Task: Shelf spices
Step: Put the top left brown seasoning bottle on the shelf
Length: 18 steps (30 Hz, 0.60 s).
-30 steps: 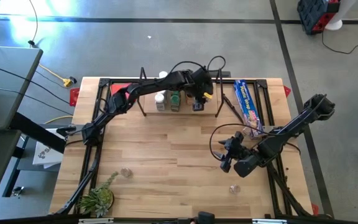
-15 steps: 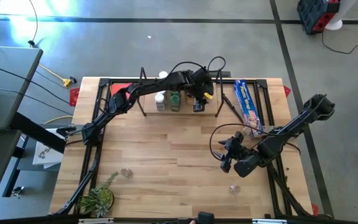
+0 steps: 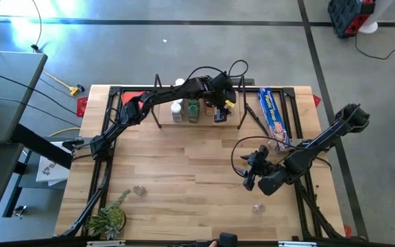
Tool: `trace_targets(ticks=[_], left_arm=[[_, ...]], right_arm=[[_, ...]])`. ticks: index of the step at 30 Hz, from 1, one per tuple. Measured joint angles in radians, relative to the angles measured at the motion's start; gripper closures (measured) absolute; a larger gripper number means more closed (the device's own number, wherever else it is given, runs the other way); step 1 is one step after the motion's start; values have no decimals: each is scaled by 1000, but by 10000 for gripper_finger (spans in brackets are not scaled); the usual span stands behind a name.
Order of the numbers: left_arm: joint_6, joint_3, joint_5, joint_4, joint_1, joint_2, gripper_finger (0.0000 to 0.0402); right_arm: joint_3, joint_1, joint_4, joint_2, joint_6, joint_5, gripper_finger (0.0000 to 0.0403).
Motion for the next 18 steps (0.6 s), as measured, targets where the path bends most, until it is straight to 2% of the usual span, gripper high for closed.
trace_targets(ticks=[5, 12, 15, 18], left_arm=[[0, 0, -6, 6, 1, 0, 152], [1, -1, -48, 6, -4, -2, 147], [9, 10, -87, -71, -14, -44, 147], [-3, 13, -98, -154, -33, -123, 147]], right_arm=[[0, 0, 9, 0, 0, 0, 149], [0, -7, 11, 0, -4, 0, 149], [24, -68, 9, -1, -62, -25, 149], [93, -182, -5, -2, -231, -140, 150]])
